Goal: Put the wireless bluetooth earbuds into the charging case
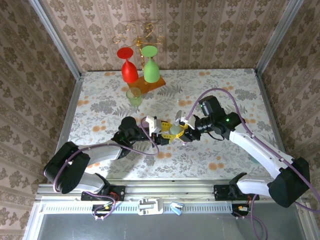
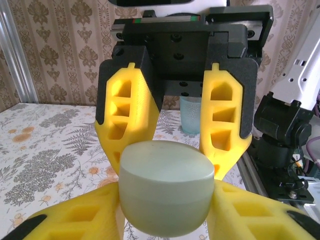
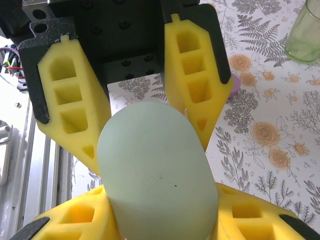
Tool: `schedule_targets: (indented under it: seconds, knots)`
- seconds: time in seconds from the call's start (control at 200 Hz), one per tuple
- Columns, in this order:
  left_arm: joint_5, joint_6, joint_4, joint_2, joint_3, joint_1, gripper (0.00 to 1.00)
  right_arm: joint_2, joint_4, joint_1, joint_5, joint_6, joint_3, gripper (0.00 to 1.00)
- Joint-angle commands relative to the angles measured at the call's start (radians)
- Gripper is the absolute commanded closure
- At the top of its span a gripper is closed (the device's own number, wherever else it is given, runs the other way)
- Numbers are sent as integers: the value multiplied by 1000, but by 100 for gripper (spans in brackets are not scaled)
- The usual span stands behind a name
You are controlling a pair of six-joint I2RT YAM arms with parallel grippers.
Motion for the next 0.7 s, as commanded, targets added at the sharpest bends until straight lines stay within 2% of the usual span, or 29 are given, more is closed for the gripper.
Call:
schedule_targets:
  seconds: [0.0, 0.18, 0.36, 0.45, 0.695]
  knots:
    - [16, 2, 14, -18, 38, -5, 62, -22, 5, 4, -58, 11, -6, 81]
    - [27, -6, 20, -17, 38, -5, 72, -24, 19, 4, -68, 20, -12, 78]
    - [26, -13, 28, -20, 32, -5, 77, -26, 53, 3, -61, 23, -19, 71]
    - [11, -17, 34, -25, 23, -4, 77, -31, 70, 3, -58, 28, -28, 60]
    - [6, -64, 84, -28, 0, 19, 77, -52, 112, -16, -57, 42, -57, 42]
